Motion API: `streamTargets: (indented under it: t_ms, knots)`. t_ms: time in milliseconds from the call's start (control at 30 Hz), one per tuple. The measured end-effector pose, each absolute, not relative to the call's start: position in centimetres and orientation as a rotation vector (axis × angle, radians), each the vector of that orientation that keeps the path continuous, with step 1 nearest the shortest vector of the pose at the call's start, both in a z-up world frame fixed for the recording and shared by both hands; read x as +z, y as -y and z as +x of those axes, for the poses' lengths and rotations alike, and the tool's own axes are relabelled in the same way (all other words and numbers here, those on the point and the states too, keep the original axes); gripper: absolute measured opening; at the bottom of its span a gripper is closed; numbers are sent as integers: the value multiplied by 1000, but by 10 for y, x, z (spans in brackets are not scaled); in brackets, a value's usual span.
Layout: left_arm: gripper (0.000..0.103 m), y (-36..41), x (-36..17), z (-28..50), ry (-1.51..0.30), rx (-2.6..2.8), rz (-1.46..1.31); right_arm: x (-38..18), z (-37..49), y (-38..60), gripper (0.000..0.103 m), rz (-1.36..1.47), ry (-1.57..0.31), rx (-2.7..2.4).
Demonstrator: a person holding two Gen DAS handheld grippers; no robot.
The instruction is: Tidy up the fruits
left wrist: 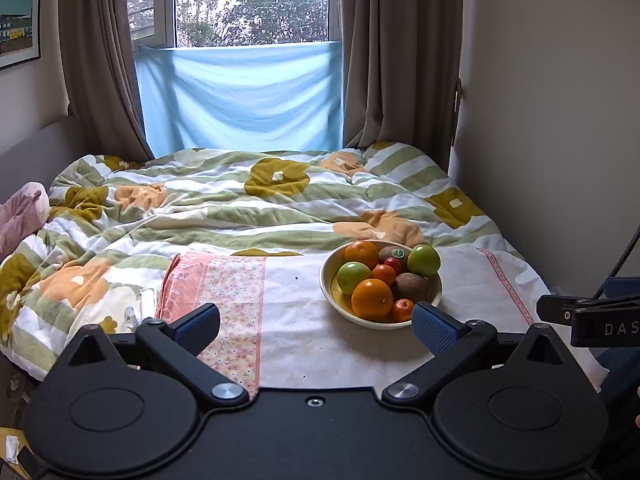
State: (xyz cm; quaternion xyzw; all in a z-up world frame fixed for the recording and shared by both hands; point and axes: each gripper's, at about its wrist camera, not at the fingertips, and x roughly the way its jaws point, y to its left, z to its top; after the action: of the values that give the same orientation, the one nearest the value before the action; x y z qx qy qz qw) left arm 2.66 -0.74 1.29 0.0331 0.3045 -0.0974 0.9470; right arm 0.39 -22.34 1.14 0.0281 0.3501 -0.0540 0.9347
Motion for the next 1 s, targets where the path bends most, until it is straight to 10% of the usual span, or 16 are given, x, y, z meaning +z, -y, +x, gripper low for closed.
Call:
streamTargets:
  t_ms: [1000]
  knots:
    - [103,11,18,24,-611,-195,67,13,3,228,103,69,-715,-116]
